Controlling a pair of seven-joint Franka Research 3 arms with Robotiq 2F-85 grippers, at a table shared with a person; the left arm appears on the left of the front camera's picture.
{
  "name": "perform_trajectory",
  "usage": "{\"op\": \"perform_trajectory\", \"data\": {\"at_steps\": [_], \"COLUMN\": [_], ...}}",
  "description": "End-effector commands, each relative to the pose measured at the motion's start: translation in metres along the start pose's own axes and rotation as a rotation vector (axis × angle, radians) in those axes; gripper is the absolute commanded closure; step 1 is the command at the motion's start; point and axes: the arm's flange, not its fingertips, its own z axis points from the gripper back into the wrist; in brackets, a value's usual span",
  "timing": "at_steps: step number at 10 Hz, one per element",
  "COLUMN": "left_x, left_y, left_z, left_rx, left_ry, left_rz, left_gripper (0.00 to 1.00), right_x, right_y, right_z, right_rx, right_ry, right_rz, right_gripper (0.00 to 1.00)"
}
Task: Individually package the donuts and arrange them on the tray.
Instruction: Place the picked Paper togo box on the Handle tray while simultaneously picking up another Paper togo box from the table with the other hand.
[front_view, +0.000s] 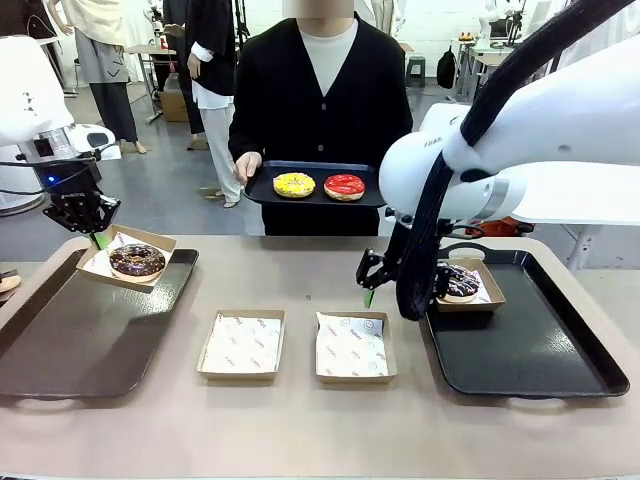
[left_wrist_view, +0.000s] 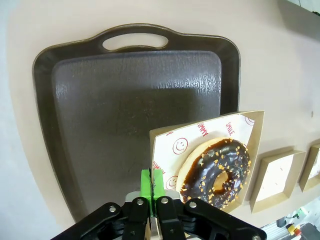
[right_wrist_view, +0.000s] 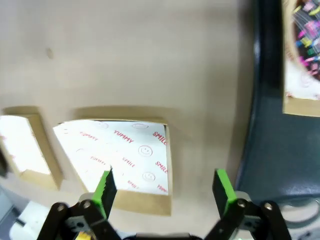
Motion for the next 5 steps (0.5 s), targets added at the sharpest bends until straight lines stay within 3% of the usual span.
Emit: {"op": "perform_trajectory", "data": {"at_steps": [1,5], "left_x": [0.010,0.021], "left_y": [-0.002,-0.009], "left_z": [-0.005,-0.017], "left_rx": [-0.012,-0.013], "left_ry": [0.004,0.030], "left_rz": [-0.006,0.001], "left_gripper": [0.99,0.99], "right_x": [-0.006,-0.021], "right_y": [0.009,0.011], "right_z": [-0.017,-0.025], "right_rx": [-0.062,-0.081], "right_ry": [-0.040,-0.088], "right_rz": [-0.043,-0.049], "right_gripper": [0.00,0.00]}}
